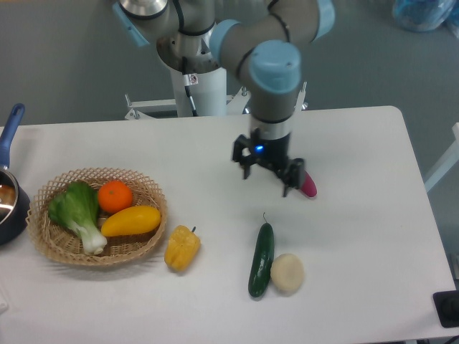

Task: Pick up the mango from the basket
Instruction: 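Move the open gripper from the sweet potato over to the basket, then lower the gripper onto the yellow mango and close on it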

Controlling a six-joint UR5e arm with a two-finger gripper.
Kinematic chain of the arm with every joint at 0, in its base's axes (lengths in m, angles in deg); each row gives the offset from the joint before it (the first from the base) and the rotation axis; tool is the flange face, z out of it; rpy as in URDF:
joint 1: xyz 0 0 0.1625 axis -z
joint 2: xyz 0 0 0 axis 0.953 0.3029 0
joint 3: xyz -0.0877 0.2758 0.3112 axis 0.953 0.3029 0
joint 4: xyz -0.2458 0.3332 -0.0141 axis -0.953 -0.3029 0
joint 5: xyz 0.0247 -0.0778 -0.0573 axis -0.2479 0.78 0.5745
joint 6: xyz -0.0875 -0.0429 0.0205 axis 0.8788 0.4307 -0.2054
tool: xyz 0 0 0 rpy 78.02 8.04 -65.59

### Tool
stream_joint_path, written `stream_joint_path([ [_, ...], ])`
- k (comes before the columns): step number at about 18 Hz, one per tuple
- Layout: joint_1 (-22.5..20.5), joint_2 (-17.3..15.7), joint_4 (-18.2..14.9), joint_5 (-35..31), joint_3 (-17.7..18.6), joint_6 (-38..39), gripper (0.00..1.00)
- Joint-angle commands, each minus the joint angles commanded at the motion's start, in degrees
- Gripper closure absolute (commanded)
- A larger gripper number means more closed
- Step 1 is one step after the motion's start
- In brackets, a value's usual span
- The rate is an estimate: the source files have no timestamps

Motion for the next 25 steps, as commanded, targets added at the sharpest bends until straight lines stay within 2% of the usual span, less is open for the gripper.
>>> stream_joint_path([
  [2,2.6,0.5,1.5,0.3,-0.4,-0.4,0.0],
  [5,5.1,2.7,4.6,5.7,-1.1,0.0,0.0],
  [6,5.7,2.9,4.6,5.8,-1.8,0.0,0.0],
  [8,10.0,3.7,4.6,5.8,-3.2,-0.3,0.0],
  [12,13.9,6.5,4.3,5.5,-2.7,-0.6,0.0],
  [15,15.8,8.5,4.5,5.5,-3.1,-1.6,0.0],
  [19,17.2,7.9,4.3,5.4,-1.0,-1.5,0.0],
  [25,18.7,8.5,4.2,4.1,0.2,-1.8,0.0],
])
